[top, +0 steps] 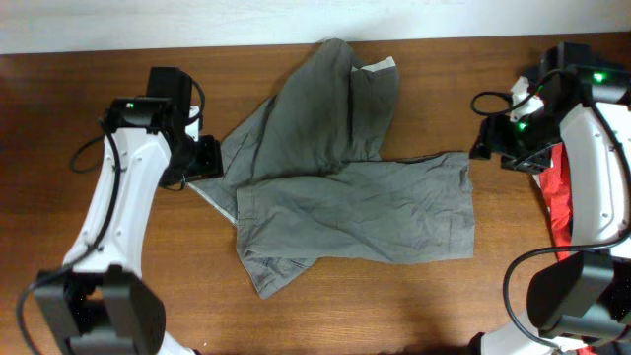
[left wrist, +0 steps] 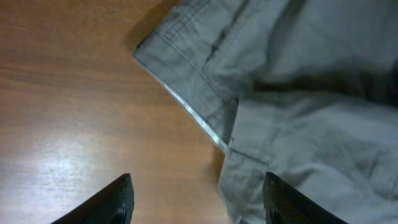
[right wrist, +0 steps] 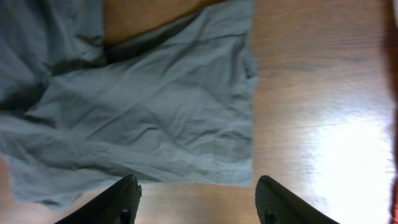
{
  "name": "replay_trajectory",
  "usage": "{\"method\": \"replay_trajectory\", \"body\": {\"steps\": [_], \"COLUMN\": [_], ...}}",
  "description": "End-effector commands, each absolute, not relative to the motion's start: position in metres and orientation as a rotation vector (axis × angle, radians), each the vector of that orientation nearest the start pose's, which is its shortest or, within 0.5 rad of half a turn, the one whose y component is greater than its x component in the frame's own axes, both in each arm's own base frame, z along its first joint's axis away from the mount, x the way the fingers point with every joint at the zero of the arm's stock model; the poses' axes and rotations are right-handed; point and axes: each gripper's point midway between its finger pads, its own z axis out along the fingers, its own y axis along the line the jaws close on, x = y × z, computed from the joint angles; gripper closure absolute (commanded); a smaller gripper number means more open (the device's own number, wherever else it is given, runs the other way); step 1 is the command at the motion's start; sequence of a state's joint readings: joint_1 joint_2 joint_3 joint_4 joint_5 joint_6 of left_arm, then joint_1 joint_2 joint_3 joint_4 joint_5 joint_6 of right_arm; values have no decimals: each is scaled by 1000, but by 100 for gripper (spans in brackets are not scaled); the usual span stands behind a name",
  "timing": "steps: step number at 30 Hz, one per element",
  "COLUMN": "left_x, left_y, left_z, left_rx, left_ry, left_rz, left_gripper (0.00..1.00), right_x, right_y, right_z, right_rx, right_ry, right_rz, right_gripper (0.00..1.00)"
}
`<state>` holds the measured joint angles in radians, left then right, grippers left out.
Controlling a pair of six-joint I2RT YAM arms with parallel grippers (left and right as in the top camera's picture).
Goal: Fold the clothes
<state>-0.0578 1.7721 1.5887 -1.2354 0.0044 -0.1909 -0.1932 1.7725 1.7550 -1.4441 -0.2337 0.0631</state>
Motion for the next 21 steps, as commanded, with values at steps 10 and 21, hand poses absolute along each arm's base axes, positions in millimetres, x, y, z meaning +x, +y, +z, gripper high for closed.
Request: {"method": "replay_trajectory", "body": {"steps": [10,21], "left_x": [403,426], "left_y": [-2,13], "left_z": [33,3], "left_rx": [-257,-199], "left_ry": [3092,3051], "left_rz": [-75,28], "left_gripper": [50,53], "right_x": [350,339], "right_y": [45,70], "right_z": [193,177], "right_rx": [66,-63], "right_ry": [2989,3042], "right_rz": [421,375], "right_gripper": [28,26]}}
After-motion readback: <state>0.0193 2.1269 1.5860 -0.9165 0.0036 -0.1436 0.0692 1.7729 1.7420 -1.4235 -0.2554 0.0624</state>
